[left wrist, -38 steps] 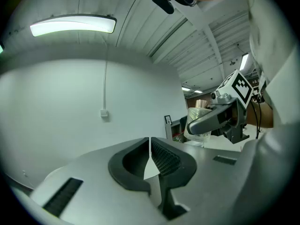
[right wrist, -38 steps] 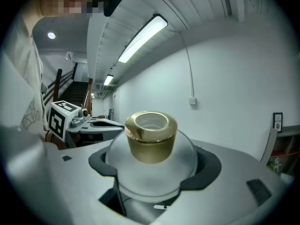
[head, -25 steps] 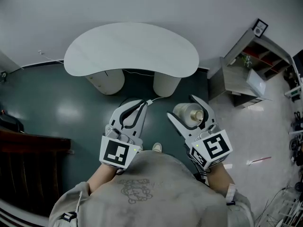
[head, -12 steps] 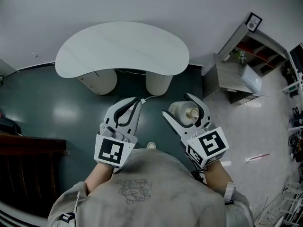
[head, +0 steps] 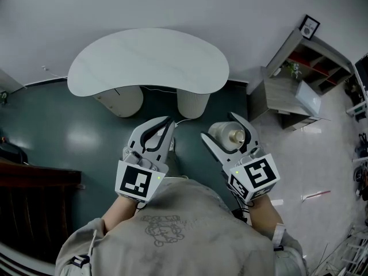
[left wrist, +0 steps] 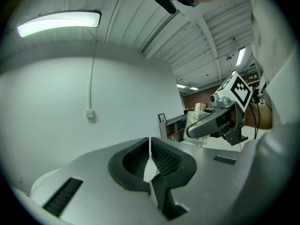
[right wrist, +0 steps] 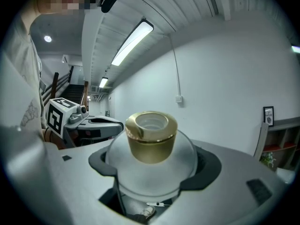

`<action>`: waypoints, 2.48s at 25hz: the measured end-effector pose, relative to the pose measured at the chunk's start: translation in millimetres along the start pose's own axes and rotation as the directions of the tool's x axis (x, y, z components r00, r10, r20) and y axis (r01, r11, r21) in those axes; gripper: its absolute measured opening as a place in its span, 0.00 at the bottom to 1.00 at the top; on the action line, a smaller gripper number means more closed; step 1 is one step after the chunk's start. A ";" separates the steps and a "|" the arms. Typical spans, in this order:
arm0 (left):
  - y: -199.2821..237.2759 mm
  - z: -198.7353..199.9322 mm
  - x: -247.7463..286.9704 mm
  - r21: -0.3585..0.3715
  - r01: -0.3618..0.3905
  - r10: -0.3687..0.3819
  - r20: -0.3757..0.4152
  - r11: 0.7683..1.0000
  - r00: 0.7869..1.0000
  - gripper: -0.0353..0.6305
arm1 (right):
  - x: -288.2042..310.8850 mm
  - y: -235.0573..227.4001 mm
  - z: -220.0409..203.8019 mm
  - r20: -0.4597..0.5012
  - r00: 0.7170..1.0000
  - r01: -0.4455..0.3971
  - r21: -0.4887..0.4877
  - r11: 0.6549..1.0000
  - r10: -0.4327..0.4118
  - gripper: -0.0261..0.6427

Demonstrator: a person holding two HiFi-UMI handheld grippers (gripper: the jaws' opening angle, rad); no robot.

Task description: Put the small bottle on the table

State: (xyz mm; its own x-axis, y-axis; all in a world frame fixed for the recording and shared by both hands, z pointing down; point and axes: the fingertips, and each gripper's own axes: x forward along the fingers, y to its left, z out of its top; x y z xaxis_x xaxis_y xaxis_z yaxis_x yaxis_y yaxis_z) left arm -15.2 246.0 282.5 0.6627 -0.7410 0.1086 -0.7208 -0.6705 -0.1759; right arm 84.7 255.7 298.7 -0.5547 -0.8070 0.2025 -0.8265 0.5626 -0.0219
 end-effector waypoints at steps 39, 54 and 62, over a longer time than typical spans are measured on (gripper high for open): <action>199.4 -19.4 198.5 -0.042 0.103 -0.103 -0.017 0.994 0.994 0.09 | 210.3 -136.5 41.9 -0.097 0.989 0.116 0.015 0.993 -0.114 0.56; 301.5 -35.2 252.3 -0.050 0.082 -0.083 -0.022 0.995 0.996 0.09 | 317.1 -170.1 72.3 -0.111 0.988 0.107 -0.034 0.994 -0.110 0.56; 304.1 -41.1 271.0 -0.054 0.067 -0.069 -0.041 0.996 0.997 0.09 | 330.9 -188.2 70.9 -0.125 0.989 0.078 -0.031 0.996 -0.081 0.56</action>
State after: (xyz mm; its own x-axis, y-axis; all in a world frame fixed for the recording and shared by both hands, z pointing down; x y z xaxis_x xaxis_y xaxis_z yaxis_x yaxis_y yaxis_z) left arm -63.2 -160.3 298.6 0.7020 -0.6938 0.1606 -0.6849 -0.7195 -0.1149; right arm 49.9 -130.0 300.4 -0.4693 -0.8214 0.3240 -0.8638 0.5033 0.0247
